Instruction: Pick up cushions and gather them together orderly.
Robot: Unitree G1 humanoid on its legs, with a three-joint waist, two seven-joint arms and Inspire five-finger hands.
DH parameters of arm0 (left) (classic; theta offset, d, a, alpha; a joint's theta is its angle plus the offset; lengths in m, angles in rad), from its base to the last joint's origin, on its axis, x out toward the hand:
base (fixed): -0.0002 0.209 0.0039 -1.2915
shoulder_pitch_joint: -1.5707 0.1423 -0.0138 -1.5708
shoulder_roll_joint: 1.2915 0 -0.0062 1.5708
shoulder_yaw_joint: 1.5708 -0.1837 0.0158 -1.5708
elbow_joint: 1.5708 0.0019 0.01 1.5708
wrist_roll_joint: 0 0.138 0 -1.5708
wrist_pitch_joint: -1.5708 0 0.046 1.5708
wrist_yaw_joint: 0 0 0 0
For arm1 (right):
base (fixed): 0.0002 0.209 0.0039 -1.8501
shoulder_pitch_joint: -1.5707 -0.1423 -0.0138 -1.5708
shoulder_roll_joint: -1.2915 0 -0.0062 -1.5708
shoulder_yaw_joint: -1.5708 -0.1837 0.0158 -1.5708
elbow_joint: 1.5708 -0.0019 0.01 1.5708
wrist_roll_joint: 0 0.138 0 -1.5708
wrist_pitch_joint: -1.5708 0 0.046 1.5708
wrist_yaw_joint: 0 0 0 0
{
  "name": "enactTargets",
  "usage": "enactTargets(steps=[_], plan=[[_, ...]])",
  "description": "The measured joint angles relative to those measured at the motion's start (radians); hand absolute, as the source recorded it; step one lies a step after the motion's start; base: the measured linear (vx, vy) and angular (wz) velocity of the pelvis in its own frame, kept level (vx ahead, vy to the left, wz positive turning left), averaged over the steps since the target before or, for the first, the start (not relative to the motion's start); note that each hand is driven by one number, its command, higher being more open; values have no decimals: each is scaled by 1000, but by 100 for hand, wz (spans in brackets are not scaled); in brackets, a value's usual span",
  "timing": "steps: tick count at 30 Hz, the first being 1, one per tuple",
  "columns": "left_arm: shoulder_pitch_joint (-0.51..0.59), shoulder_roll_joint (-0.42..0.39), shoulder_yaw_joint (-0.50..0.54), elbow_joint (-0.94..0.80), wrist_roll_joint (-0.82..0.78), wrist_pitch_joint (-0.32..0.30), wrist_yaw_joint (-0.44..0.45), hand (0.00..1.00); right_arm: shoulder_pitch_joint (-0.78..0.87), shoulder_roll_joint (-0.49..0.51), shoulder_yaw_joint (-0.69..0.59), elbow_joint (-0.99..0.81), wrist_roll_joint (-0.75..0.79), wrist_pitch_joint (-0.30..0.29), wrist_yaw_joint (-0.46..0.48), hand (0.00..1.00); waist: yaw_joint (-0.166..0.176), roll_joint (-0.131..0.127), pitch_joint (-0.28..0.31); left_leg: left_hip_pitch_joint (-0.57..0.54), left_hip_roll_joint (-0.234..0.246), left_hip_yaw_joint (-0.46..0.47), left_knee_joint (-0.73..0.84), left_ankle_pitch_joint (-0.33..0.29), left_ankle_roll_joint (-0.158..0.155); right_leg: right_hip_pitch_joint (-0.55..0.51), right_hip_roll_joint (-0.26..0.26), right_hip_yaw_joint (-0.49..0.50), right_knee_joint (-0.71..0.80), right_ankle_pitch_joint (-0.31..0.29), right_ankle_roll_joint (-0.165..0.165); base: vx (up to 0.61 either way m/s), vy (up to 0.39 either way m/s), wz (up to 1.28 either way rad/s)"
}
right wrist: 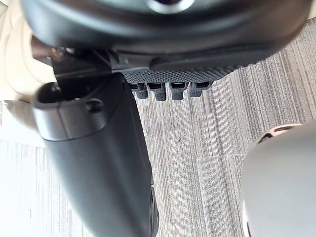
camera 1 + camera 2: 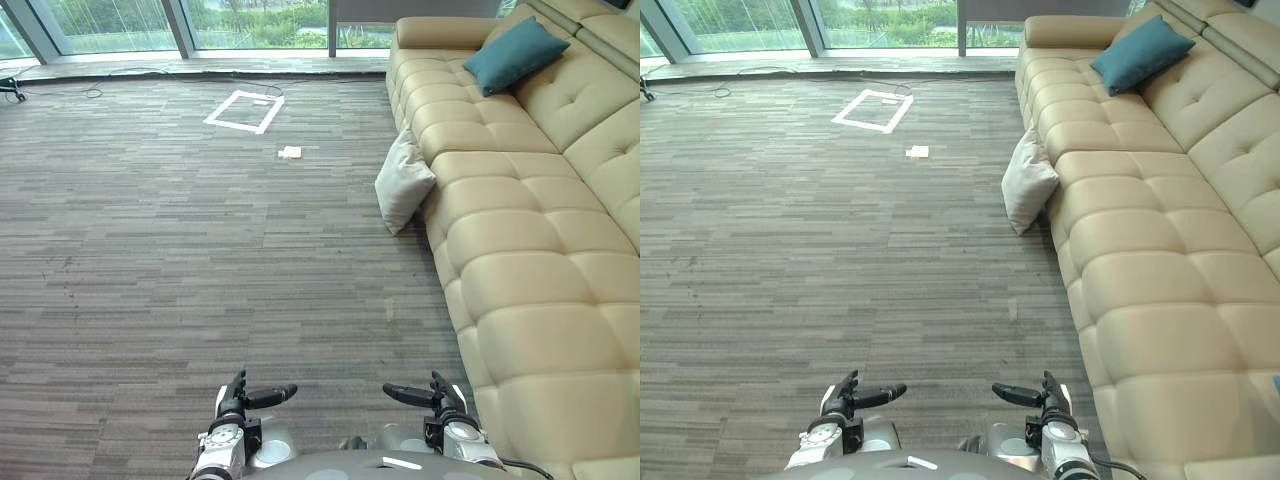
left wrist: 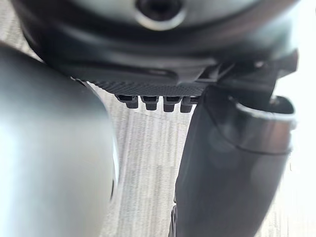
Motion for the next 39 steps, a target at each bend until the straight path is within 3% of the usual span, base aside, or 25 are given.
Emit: enactTargets(steps=[1,3,5,6,8,10,11,12,14,16,17,18,19,21,22,23,24,26,27,29,32,35,36,38,39], plan=[[-1,-1,-1,-4,-1,-1,0,100,-3,1,0,8,0,0,-1,100,2,-4,2,-10,-27,0,-101,20,-2,21,-12,5,-20,0,9,349,138,-27],[-3,-7,-7,-8,-1,-11,1,100,-6,-5,3,28,0,1,-2,100,13,4,3,-24,-82,-9,-426,163,-1,96,-27,39,-94,-16,56,568,274,-40],[-6,4,-11,-8,-4,-13,1,100,-7,-5,13,51,-1,1,-6,100,30,-2,-3,-12,-96,-15,-432,322,37,139,-43,81,-110,-39,82,516,249,-44],[-9,10,-12,-8,-3,-13,1,100,-8,-1,13,56,-1,1,-7,100,30,-12,-6,-18,-101,-16,-414,322,38,138,-51,87,-104,-40,81,509,214,-34],[-21,19,-13,-5,-1,-11,0,100,-3,2,22,59,-9,0,-5,100,29,-28,-11,-51,-113,-17,-303,259,105,102,-81,118,0,-40,81,488,230,-8],[-29,28,-14,14,-2,-10,0,100,3,1,18,69,-3,2,-6,100,26,-58,-14,-13,-144,-3,-200,129,128,-31,-159,160,407,-23,147,626,311,4],[-32,38,-34,23,-1,-6,2,100,-4,0,33,70,-7,-3,-5,100,22,-73,-11,37,-163,5,-166,63,136,-118,-199,201,666,58,226,474,195,-5],[-32,41,-38,26,-1,-4,3,100,-6,0,33,70,-7,-3,-4,100,21,-73,-11,48,-166,6,-162,51,138,-132,-205,202,705,59,228,385,129,-7],[-26,56,-52,55,-1,14,4,100,-18,-7,51,63,-20,-11,3,100,13,-59,-3,177,-172,6,-172,-17,144,-221,-247,140,922,27,170,448,88,-8],[-15,61,-54,55,-1,15,9,100,-17,-11,65,51,-29,-23,3,100,10,-55,-3,257,-172,7,-221,-32,138,-270,-243,103,914,1,138,461,43,-2],[1,76,-78,56,0,14,12,100,-25,-11,71,44,-39,-34,2,100,-2,-52,-2,345,-166,3,-303,-31,131,-339,-224,30,785,-24,98,445,-31,7],[3,77,-80,60,0,15,11,100,-29,-13,71,44,-40,-35,3,100,-5,-49,-1,381,-160,3,-335,-32,123,-374,-209,0,709,-26,95,574,-77,9],[3,78,-87,73,-1,16,11,100,-45,-14,70,44,-38,-34,3,100,-12,-42,2,430,-143,5,-385,-30,101,-424,-168,-41,522,-21,98,633,-121,5],[2,81,-92,80,-1,18,8,100,-56,-11,71,42,-38,-34,4,100,-15,-43,4,481,-136,4,-441,-34,85,-458,-112,-53,247,48,116,579,-145,14],[6,87,-111,88,0,25,4,100,-53,-10,68,33,-38,-31,7,100,-22,-49,3,516,-139,-9,-466,-47,47,-460,-83,-29,114,173,109,516,-162,34],[6,89,-118,94,3,26,3,100,-50,-12,62,30,-38,-29,8,100,-32,-49,0,532,-140,-24,-469,-57,30,-447,-75,-9,113,265,81,797,-251,35],[-3,74,-117,99,4,25,1,100,-55,-21,48,28,-41,-29,12,100,-28,-26,6,559,-109,-44,-459,-61,14,-446,-55,-11,184,235,15,671,-222,30],[-4,45,-103,92,6,24,-1,100,-51,-13,7,22,-40,-23,14,100,-30,-10,2,536,-70,-69,-327,-33,-36,-435,-55,-31,274,113,-7,681,-268,22],[-5,40,-93,91,14,25,-1,100,-46,-13,1,16,-40,-19,14,100,-34,-3,-2,508,-50,-86,-246,-22,-49,-416,-47,-41,275,88,-10,656,-291,25],[0,-4,-35,67,22,25,-13,100,-17,-7,12,-17,-40,-11,14,100,-32,10,-6,365,29,-149,124,65,-57,-319,-4,-53,229,44,-18,468,-200,11],[8,4,-18,21,24,23,-13,100,-1,1,11,-16,-38,-7,11,100,-26,2,-8,217,83,-120,366,23,-53,-175,37,-34,141,18,-24,331,-82,-18],[6,7,-19,12,22,19,-11,100,8,7,-9,-8,-38,-1,3,100,-9,-14,-4,141,56,-72,210,-35,-30,-99,34,3,83,19,-21,340,21,-40],[-2,7,-19,9,22,11,-12,100,7,7,-12,-7,-38,8,-3,100,-4,-12,-3,85,28,-81,79,-46,-21,-73,28,31,60,15,-14,228,104,-42],[-10,9,-19,8,21,9,-11,100,7,8,-12,-2,-38,9,-8,100,-4,-20,2,37,-24,-124,-82,-37,-19,-55,8,57,56,-1,10,253,179,-48],[-13,8,-20,9,19,9,-10,100,9,5,-12,11,-38,9,-10,100,-4,-21,2,25,-63,-171,-206,2,-20,-45,-8,84,67,-24,29,252,217,-56]])
